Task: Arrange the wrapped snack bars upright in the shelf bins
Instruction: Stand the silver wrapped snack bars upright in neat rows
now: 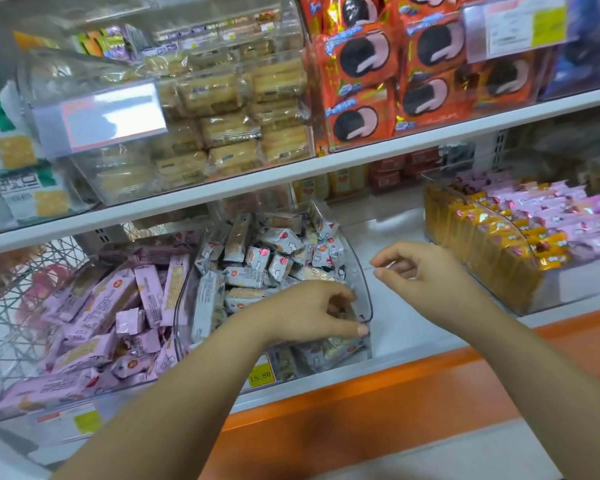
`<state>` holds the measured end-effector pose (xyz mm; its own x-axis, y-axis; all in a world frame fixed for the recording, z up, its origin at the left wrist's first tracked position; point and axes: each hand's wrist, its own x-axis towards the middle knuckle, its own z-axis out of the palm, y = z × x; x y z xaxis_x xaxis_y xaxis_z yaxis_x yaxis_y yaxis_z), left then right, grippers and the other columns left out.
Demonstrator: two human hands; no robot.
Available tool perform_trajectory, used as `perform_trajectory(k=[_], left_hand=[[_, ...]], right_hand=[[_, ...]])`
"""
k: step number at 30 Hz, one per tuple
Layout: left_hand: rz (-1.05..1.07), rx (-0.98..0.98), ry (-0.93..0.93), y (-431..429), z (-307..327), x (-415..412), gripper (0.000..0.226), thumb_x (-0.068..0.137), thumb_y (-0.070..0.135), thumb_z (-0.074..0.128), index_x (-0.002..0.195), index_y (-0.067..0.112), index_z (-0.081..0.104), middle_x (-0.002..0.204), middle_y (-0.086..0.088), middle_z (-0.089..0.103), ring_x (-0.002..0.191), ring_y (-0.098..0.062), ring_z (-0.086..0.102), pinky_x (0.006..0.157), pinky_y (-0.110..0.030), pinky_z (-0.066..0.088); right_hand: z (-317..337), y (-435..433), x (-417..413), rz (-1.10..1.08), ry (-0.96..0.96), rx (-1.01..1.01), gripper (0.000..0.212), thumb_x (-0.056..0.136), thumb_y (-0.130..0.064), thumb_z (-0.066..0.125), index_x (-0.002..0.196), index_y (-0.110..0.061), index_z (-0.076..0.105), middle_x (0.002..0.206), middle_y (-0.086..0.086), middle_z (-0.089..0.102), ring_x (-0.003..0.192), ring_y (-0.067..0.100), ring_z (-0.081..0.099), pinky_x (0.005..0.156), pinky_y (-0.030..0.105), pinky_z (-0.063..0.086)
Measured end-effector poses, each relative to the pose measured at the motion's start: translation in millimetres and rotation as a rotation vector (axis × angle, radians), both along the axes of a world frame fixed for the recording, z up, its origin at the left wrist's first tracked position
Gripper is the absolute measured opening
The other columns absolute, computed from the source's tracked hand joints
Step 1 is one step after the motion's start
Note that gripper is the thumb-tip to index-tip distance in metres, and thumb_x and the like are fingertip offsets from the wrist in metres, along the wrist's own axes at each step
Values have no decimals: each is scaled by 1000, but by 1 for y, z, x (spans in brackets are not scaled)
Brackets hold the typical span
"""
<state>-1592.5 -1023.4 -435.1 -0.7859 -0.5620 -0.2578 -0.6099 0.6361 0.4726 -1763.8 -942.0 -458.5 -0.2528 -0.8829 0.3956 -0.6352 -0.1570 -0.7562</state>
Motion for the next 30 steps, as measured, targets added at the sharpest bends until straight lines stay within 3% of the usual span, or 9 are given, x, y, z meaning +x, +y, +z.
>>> perform_trajectory(k=[5, 9, 12, 15, 17, 19, 24, 30], left_hand=[[-37, 40, -177, -3, -10, -16, 68, 80, 48, 69, 135, 20, 41, 131, 5, 50, 112, -11, 50, 96, -24, 41], [-46, -17, -181, -4, -20, -14, 66, 80, 47, 68, 135, 23, 39, 125, 5, 50, 108, -10, 50, 88, -20, 40], [-12, -35, -82, -4, -17, -8, 60, 83, 46, 65, 134, 23, 43, 104, 9, 54, 82, 0, 51, 69, -12, 37], [-29, -92, 8, -5, -7, 1, 51, 88, 44, 59, 133, 23, 48, 107, 4, 58, 76, 3, 50, 65, -7, 34], [-29, -115, 77, -5, 0, 7, 38, 89, 40, 59, 124, 25, 53, 85, 12, 54, 66, 9, 48, 59, -6, 33], [26, -129, 178, -3, 3, 12, 31, 87, 40, 61, 114, 25, 58, 72, 11, 44, 56, 4, 44, 53, -10, 32], [236, -140, 448, 4, 5, 15, 26, 79, 40, 71, 100, 28, 60, 77, 12, 50, 48, 3, 43, 52, -11, 34], [249, -96, 576, 11, 10, 10, 33, 72, 39, 76, 98, 23, 62, 85, 11, 56, 51, -1, 47, 56, -22, 41]], right_hand=[[-1, 1, -4, 19, 45, 12, 12, 86, -22, 64, 84, -34, 63, 84, -19, 63, 81, -7, 57, 68, 8, 44], [-1, 2, -5, 49, 58, 35, 6, 88, -21, 63, 89, -26, 66, 80, -18, 61, 82, -6, 56, 68, 5, 43], [0, 2, -2, 42, 46, 31, 8, 87, -20, 63, 86, -27, 66, 78, -17, 62, 80, -5, 57, 68, 6, 44], [3, 2, 2, 42, 29, -43, 20, 85, -17, 65, 78, -35, 63, 79, -13, 66, 79, 0, 58, 71, 13, 48], [6, 5, 7, 91, 30, -41, 20, 84, -18, 67, 79, -37, 62, 80, -12, 66, 77, 1, 59, 71, 16, 49], [6, 6, 13, 153, 80, 28, 19, 81, -23, 69, 85, -39, 61, 85, -16, 65, 75, 2, 59, 70, 18, 49], [2, 6, 28, 205, 144, 124, 40, 75, -39, 74, 109, -41, 55, 93, -22, 61, 74, 3, 58, 68, 17, 46], [0, 4, 38, 66, 1, -22, 35, 66, -40, 75, 95, -35, 56, 83, -12, 63, 76, 3, 59, 65, 19, 47]])
